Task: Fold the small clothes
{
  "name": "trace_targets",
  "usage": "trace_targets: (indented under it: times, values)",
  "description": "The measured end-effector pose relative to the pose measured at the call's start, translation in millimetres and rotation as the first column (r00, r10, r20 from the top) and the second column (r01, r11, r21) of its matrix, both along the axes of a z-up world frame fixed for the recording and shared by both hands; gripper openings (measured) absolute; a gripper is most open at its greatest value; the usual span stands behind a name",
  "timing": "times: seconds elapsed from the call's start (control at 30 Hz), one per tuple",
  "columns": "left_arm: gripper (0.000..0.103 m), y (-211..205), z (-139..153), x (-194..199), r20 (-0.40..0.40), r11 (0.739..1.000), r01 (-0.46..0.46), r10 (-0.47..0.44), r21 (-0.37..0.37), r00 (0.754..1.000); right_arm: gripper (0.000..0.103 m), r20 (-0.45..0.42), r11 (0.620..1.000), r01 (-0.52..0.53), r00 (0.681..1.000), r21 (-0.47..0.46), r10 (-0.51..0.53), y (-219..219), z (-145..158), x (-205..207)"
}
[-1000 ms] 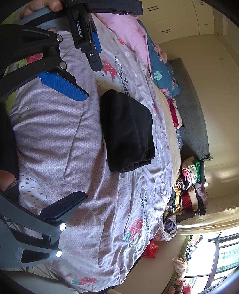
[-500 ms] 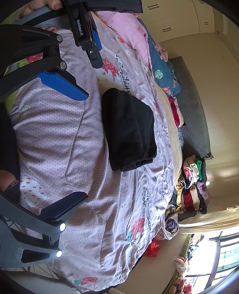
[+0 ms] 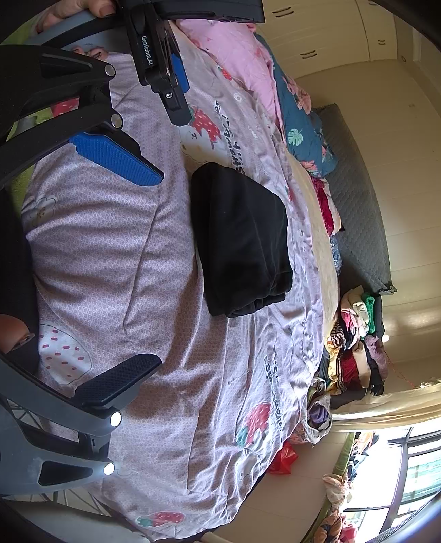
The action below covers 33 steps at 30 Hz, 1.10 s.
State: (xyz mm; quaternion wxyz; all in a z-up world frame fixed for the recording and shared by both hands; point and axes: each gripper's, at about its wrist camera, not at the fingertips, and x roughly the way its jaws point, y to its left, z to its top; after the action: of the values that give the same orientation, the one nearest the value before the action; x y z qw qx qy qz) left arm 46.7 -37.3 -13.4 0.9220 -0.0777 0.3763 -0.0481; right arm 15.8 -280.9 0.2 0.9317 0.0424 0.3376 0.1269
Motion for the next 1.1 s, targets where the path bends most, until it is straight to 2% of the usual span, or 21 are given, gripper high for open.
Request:
trace_targets:
  times: [1.1]
  values:
    - [0.094,1.5,0.7,-2.2,-0.002,1.000,0.002,-0.002,0.009,1.000,0.099,-0.002,1.000,0.000,1.000,-0.003,0.000,0.1,-0.9,0.4]
